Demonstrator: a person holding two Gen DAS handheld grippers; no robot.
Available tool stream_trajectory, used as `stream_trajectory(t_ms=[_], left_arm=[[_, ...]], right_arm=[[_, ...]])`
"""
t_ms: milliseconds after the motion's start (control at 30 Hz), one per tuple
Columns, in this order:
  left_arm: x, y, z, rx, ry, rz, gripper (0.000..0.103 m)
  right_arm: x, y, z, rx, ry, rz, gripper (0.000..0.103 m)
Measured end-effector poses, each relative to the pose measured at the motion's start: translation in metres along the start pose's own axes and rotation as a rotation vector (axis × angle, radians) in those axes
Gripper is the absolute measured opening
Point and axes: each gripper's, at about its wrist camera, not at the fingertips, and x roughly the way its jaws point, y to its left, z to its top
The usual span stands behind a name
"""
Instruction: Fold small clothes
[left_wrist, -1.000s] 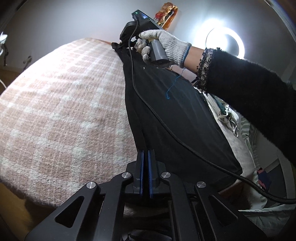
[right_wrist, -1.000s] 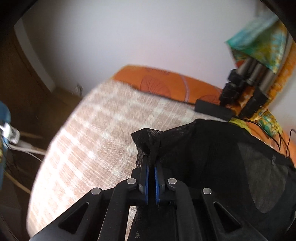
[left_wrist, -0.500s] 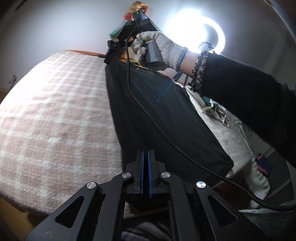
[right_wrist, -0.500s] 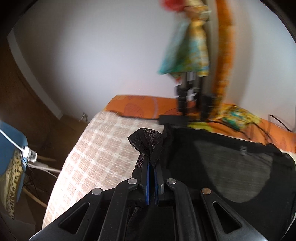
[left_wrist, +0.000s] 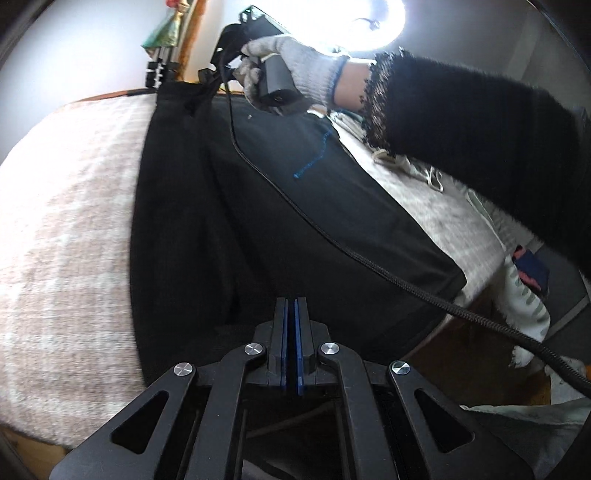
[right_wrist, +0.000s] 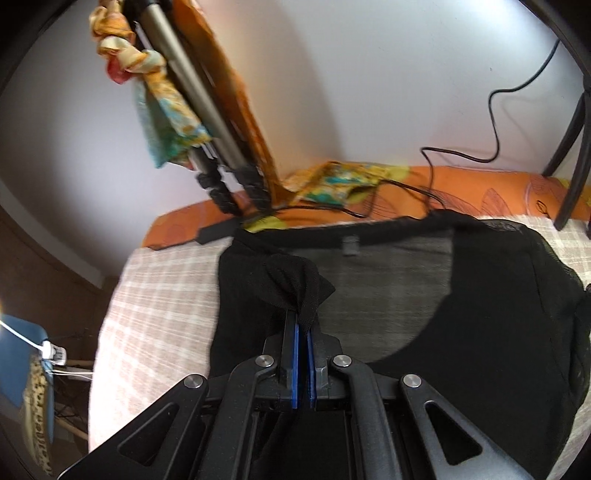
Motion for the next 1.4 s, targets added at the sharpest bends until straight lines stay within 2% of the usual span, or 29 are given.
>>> stream_trajectory(t_ms=[67,100,133,167,233,467,600,733,900,1067,1300,1400], left_arm=[[0.000,0.002,-0.002,0.007,0.012,-0.005,0.002],[0.000,0.003,-0.002,0.007,0.019,-0.012,0.002],[0.000,0.003,-0.001,0.004,0.029,-0.021,0.003],[-0.002,0.004,-0.001,-0.003,0.036,-0.033,0.006],[-0.011,0.006,-0.002,-0.013,0.025,-0.044,0.011],[-0.058,0.026,-0.015,-0.052,-0.030,-0.040,0.012],[-0.080,0.038,-0.021,-0.074,-0.062,0.026,0.012],[-0.092,0.040,-0.019,-0.076,-0.084,0.073,0.012],[-0.083,0.020,-0.012,-0.048,-0.095,0.079,0.012],[-0.065,-0.004,-0.007,-0.021,-0.080,0.032,0.012],[-0.022,-0.062,0.008,0.106,-0.050,-0.039,0.012],[0.000,-0.087,0.012,0.150,-0.023,-0.072,0.012]], right_arm=[[0.006,-0.005,0.001,-0.016,0.030,-0.046,0.008],[0.009,-0.009,0.002,-0.024,0.045,-0.083,0.016],[0.008,-0.013,0.002,-0.032,0.049,-0.114,0.040],[0.004,-0.015,0.002,-0.040,0.029,-0.150,0.044],[-0.007,-0.021,0.003,-0.041,0.009,-0.145,0.044],[-0.071,-0.046,0.004,-0.020,-0.067,-0.057,0.051],[-0.113,-0.060,-0.007,-0.015,-0.112,-0.001,0.052],[-0.158,-0.077,-0.024,-0.039,-0.158,0.016,0.052],[-0.198,-0.102,-0.051,-0.043,-0.198,0.008,0.052],[-0.228,-0.128,-0.074,-0.038,-0.214,-0.022,0.052],[-0.254,-0.165,-0.095,-0.057,-0.205,-0.041,0.053],[-0.259,-0.178,-0.101,-0.063,-0.195,-0.047,0.056]])
